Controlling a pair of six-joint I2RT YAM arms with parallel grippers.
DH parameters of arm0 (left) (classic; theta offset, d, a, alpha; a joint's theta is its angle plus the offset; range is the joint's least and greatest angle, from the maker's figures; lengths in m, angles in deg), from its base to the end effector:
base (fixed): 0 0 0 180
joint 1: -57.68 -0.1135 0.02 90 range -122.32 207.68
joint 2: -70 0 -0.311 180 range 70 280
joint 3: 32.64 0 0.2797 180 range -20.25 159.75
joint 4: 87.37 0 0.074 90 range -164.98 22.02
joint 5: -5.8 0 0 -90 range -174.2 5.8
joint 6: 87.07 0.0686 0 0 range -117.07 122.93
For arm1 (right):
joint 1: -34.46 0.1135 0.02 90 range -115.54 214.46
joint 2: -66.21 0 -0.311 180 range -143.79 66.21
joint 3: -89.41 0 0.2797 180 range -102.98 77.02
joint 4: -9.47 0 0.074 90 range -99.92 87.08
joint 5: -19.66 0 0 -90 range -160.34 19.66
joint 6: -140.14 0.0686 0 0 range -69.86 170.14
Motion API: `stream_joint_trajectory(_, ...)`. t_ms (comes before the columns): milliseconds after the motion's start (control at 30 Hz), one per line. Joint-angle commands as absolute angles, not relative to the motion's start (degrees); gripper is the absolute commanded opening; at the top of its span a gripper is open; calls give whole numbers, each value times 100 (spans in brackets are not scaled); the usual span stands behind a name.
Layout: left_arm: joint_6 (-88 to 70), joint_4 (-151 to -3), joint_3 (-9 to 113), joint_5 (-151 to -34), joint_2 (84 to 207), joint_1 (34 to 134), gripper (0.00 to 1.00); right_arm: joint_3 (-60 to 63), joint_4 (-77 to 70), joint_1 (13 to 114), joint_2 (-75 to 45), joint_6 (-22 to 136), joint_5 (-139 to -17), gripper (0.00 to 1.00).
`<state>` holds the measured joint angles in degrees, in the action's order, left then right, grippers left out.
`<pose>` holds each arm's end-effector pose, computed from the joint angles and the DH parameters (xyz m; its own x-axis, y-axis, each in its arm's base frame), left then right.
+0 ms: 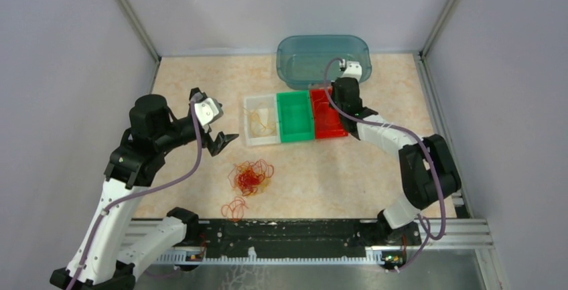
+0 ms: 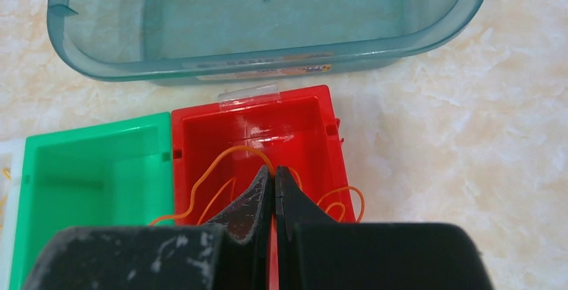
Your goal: Untangle the cables
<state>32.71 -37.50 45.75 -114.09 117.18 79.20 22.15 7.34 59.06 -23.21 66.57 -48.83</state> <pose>0.1496 -0.0957 0.4438 0.1178 0.4164 -0.9015 0.8051 0.4914 0.3322 0.3755 0.1443 0.2623 -0.3823 0.1144 -0.9169 0.0258 0.9932 0.1131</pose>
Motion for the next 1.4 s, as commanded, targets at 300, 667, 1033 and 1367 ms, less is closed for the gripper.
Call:
stream_joint_trajectory(300,3330,-3710,4768,-11373,11711,7938,99,1837,938,5732,-2429,6974,-5397,27)
stream_joint_trajectory(667,3290,-3728,4782,-11392,11766,7934,99,1533,-37,5731,-1973,6905,-5479,30)
stream_joint_trajectory(1033,3158,-3743,4813,-11295,11831,7934,100,1986,644,6209,-1420,6843,-6505,43)
stream_joint_trajectory(1367,2590,-4128,4667,-11012,12406,7282,100,2708,1224,8386,-576,4508,-9216,57)
